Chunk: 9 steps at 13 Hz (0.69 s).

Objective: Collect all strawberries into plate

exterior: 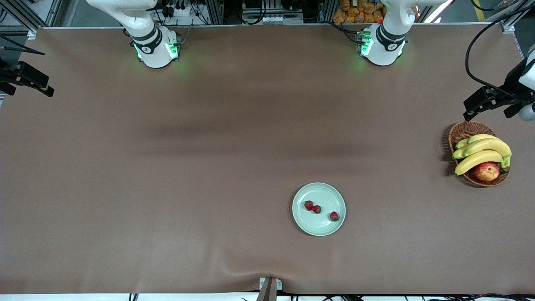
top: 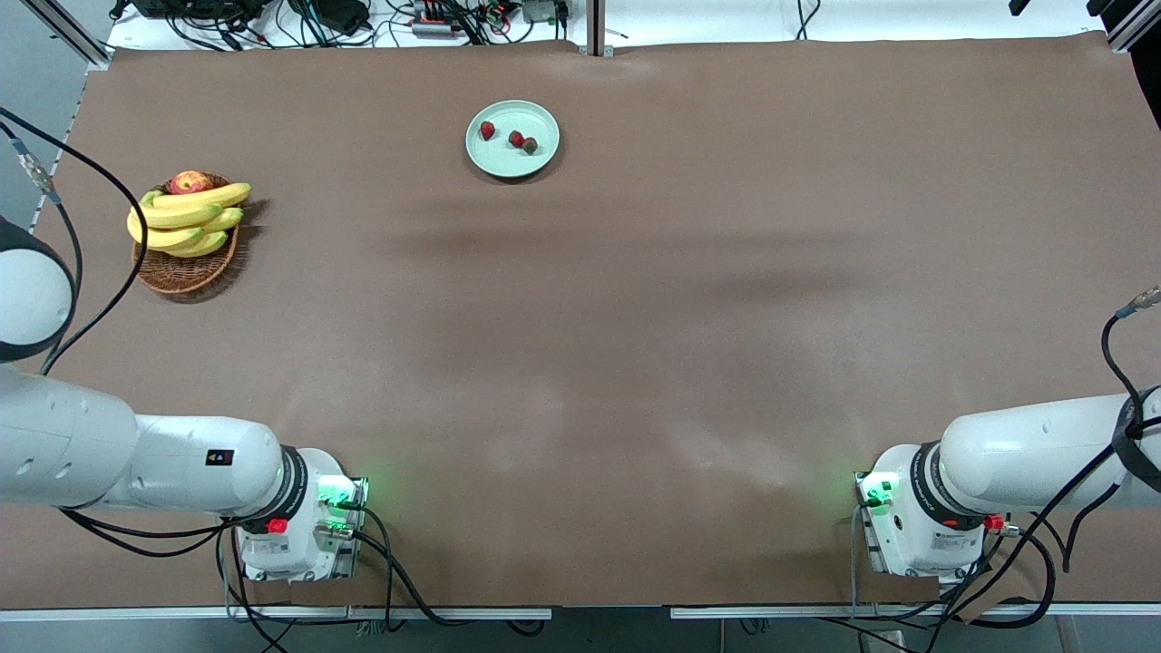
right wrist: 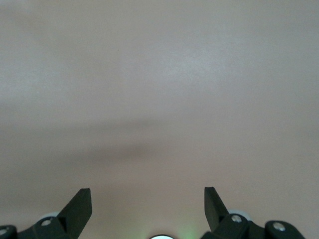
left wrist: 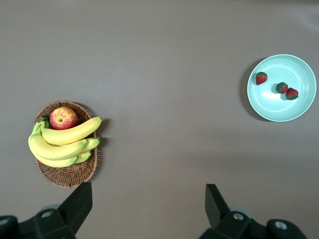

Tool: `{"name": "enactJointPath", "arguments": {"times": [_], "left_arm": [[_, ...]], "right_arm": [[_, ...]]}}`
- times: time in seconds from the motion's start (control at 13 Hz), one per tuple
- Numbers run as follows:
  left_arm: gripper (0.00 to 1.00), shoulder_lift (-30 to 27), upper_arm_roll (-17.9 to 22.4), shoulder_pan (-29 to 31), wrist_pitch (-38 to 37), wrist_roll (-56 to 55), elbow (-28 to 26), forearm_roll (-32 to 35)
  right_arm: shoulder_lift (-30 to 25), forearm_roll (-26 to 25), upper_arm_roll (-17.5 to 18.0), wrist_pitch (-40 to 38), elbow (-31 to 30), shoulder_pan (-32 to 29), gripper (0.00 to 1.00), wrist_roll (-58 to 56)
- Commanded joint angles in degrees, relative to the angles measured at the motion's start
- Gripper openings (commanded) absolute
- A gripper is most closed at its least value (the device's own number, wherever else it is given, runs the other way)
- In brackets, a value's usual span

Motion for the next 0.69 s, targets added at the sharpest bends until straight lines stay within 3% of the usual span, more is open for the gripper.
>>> {"name": "enactJointPath", "arguments": {"times": [0.0,0.61], "left_arm": [[1.0,0.19,0.05,-0.11,-1.21,1.08,0.79,-1.65],[1.0,0.54,-0.31,-0.02,-4.36,1.16,1.06,-4.11]], "right_arm": [[0.36,-1.12,-0.11,-0.66,1.04,0.58,1.0,0.93],[0.36,-1.12,-0.11,-0.57,1.04,0.58,1.0,0.85]]}}
